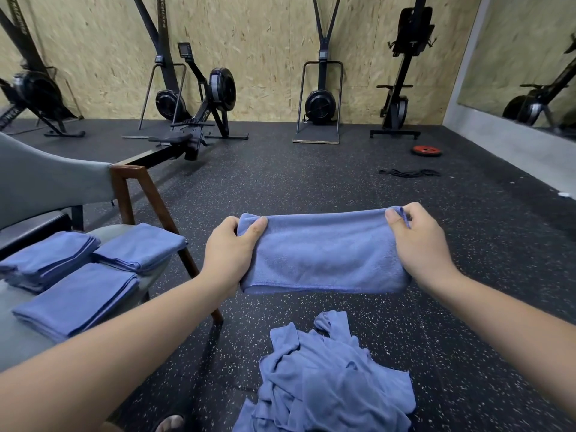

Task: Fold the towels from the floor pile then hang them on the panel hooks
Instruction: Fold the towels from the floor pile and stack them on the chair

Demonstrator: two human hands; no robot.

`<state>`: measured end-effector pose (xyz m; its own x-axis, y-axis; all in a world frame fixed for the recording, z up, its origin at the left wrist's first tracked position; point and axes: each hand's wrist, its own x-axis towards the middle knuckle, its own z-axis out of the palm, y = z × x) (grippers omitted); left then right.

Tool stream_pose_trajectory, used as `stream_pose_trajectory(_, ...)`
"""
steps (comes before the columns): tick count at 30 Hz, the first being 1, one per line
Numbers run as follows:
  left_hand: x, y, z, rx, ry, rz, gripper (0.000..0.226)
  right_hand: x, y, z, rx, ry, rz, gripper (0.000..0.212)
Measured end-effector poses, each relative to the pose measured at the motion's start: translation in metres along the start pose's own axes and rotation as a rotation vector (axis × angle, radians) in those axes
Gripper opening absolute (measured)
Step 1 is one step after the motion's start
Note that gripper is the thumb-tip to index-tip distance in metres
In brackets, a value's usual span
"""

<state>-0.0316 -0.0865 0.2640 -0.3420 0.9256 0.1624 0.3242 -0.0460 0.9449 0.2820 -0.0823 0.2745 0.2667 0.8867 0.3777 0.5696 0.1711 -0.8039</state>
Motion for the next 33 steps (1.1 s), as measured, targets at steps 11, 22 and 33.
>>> stream_pose_trajectory(11,-0.034,0.020,0.031,0.050,-0.210,0.059,0.029,-0.035,-0.031,0.032,0.157,-0.267,0.027,0.028)
stream_pose_trajectory(22,-0.056,0.045,0.032,-0.209,-0.427,0.029,0.019,-0.053,-0.049,0.040,0.218,-0.388,-0.026,0.033)
stream_pose_trajectory(33,-0.038,0.037,0.016,-0.036,-0.526,0.279,0.023,-0.047,-0.048,0.033,0.090,-0.412,-0.119,0.020)
